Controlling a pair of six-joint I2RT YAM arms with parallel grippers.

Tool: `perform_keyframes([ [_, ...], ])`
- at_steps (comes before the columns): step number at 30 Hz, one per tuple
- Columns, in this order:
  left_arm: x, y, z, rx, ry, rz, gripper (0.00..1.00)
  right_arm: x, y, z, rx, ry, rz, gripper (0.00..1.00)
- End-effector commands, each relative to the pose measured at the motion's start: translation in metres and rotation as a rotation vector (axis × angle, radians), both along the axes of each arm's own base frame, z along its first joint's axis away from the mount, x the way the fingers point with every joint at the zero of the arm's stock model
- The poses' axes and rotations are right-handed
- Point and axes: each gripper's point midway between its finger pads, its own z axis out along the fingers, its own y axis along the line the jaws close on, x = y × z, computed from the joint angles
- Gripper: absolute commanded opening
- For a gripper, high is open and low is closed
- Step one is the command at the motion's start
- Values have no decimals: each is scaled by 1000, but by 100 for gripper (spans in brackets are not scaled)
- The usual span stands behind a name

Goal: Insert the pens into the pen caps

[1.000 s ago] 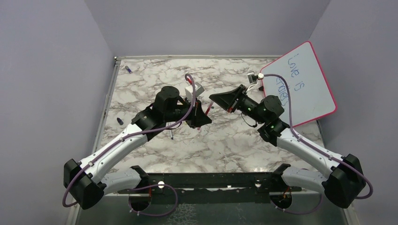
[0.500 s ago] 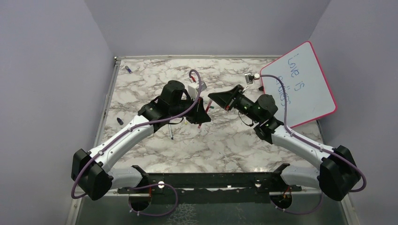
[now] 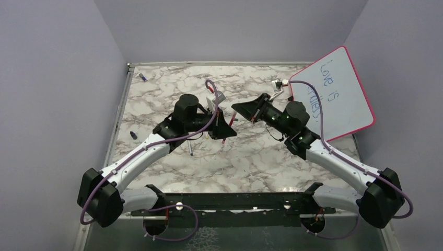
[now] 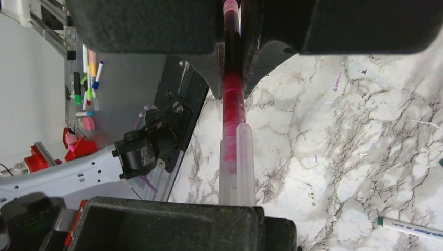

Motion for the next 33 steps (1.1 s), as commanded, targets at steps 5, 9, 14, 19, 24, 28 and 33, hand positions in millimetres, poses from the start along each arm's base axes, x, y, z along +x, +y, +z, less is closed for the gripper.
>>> perform_keyframes([
  [5, -12, 7, 22, -182, -207, -16, 0, -30, 20, -54, -225, 237, 106, 33],
  [9, -9, 15, -10, -116, -118, 55, 0, -14, 19, -35, -233, 218, 36, 43],
  [14, -8, 22, -56, -13, 36, 127, 0, -1, 6, -12, -231, 155, -59, 62],
  [19, 4, 38, -99, 98, 171, 294, 0, 3, -11, -20, -268, 166, -147, 67],
  [24, 18, 58, -152, 258, 315, 482, 1, 5, -27, -37, -304, 188, -219, 67],
  [28, 21, 67, -185, 368, 380, 561, 1, 5, -35, -52, -341, 216, -251, 67],
  [33, 24, 67, -210, 458, 404, 607, 5, 5, -38, -69, -373, 243, -262, 67],
])
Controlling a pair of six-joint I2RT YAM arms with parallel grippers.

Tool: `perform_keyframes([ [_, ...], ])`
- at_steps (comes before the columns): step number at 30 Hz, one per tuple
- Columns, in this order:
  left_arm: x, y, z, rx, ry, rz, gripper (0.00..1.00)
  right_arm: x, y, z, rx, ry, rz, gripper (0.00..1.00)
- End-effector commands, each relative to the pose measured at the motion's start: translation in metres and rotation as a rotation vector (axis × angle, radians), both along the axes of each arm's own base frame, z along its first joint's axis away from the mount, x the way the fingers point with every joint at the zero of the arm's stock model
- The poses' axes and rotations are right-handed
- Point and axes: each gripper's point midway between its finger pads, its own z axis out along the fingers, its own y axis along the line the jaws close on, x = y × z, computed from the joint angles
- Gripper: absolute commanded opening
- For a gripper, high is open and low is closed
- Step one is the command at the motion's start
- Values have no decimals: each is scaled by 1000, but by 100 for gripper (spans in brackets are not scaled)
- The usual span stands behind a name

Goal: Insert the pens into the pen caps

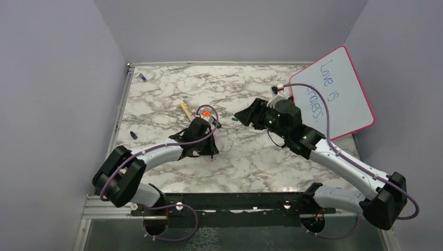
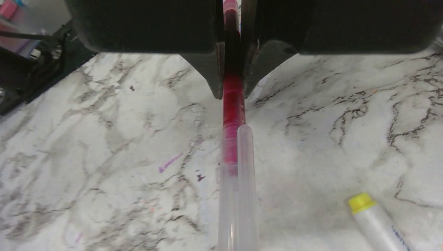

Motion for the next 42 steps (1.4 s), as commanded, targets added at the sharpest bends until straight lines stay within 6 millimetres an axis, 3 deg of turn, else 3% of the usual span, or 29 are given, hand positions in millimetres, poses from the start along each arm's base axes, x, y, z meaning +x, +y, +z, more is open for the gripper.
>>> perform_keyframes([
  [1, 12, 6, -15, 109, 9, 94, 7, 2, -13, -19, -64, 21, -50, 67],
  [14, 14, 7, -38, 204, 79, 134, 20, 7, -15, -57, -180, 67, -49, 67],
  [21, 19, 11, -36, 230, 59, 161, 26, 9, -19, -66, -248, 62, -46, 67],
  [26, 26, 5, -14, 181, -4, 145, 30, 15, -24, -79, -313, 62, -60, 67],
  [31, 31, 0, 23, 98, -117, 115, 35, 32, -38, -109, -448, 81, -141, 67],
  [37, 36, 11, 70, 53, -261, 146, 53, 81, -69, -131, -616, 94, -305, 67],
  [42, 32, 15, 94, 8, -323, 147, 68, 124, -83, -152, -711, 131, -299, 67],
])
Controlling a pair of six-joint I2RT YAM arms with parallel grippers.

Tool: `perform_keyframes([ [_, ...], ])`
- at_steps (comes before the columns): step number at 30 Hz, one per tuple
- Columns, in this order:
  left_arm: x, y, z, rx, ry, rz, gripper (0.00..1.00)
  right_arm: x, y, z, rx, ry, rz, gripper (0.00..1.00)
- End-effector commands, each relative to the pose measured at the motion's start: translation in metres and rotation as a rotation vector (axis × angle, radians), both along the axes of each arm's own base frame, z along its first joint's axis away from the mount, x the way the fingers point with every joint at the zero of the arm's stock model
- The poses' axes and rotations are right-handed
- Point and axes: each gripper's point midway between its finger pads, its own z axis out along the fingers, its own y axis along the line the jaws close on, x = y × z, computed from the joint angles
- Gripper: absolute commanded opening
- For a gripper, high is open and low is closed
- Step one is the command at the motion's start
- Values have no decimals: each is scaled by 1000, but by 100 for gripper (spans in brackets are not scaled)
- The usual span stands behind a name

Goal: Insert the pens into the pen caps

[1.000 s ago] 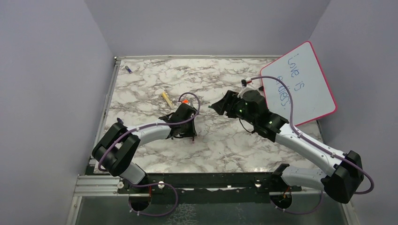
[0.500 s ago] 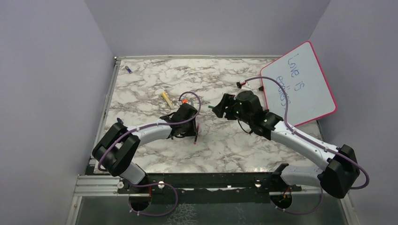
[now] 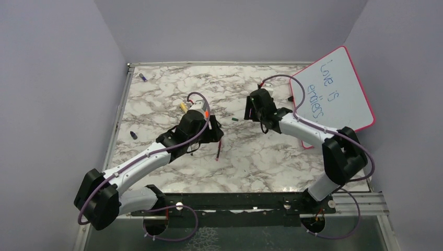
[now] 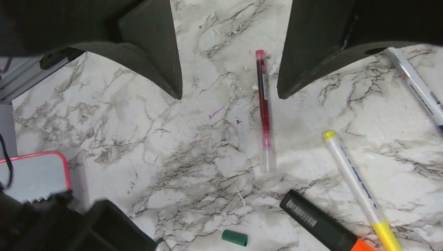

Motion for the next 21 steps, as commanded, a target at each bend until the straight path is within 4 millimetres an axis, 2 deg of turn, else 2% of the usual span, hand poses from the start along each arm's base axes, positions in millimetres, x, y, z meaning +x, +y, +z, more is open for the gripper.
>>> perform_keyframes([
  [1, -2, 10, 14, 2, -70, 8, 70, 42, -22, -6, -127, -3, -17, 67],
  [3, -2, 13, 20, -9, -94, 17, 74, 56, -26, -15, -156, 25, 0, 66],
  [5, -2, 16, 25, -21, -113, 32, 83, 66, -25, -25, -159, 60, 44, 66],
  [8, -2, 16, 30, -31, -126, 31, 89, 77, -24, -36, -174, 93, 68, 66],
  [11, -3, 14, 30, -42, -115, 29, 91, 85, -19, -48, -196, 107, 107, 66],
  [14, -6, 8, 25, -55, -99, 1, 91, 93, -25, -56, -220, 131, 102, 65],
  [21, -11, -7, 19, -69, -65, -83, 91, 93, -18, -80, -209, 192, 242, 51],
])
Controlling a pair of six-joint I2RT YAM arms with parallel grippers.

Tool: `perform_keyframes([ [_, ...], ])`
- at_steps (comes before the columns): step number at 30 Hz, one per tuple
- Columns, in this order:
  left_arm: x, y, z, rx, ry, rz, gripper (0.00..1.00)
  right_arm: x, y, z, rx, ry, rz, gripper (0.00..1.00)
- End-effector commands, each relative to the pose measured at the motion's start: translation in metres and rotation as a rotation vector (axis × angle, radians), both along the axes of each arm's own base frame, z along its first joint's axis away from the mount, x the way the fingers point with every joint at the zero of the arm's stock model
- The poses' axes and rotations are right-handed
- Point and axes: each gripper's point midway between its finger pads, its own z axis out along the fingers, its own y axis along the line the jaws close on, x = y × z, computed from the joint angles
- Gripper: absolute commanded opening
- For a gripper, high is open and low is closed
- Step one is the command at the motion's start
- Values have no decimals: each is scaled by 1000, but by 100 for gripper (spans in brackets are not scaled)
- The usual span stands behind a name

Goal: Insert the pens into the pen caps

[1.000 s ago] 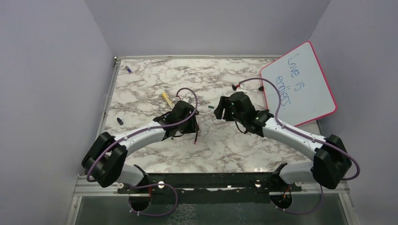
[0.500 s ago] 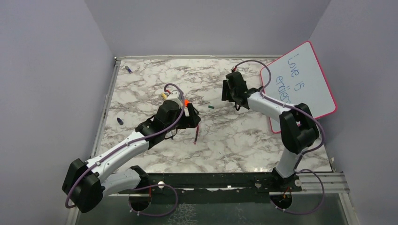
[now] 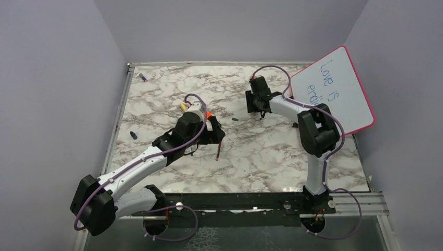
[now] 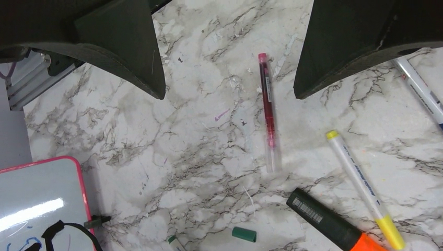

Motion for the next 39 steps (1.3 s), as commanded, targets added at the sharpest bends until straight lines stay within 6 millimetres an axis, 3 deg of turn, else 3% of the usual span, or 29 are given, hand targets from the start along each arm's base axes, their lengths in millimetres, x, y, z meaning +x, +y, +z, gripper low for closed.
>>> perform_keyframes([
  [1, -4, -14, -1, -30, 12, -71, 91, -3, 3, -15, -13, 69, 104, 49],
  [11, -3, -15, -8, -16, 28, -73, 91, -8, -3, -44, -68, 161, 141, 29],
  [17, -4, -18, -16, -21, 55, -74, 91, -9, -11, -56, -117, 204, 113, 3],
  [19, -4, -19, -16, -23, 59, -77, 91, -10, -13, -54, -114, 191, 96, 1],
  [24, -3, -26, -10, -60, 60, -86, 91, -5, -1, -8, 10, 43, 92, 1],
  [30, 3, -47, 20, -171, -17, -147, 91, -8, 16, 83, 259, -249, 80, 1],
  [37, 21, -76, 77, -310, -134, -204, 90, -53, 39, 187, 620, -467, 179, 1],
  [38, 19, -82, 90, -353, -167, -242, 88, -63, 40, 208, 667, -504, 200, 1],
  [39, 10, -90, 103, -400, -187, -307, 86, -72, 41, 215, 701, -514, 215, 1],
])
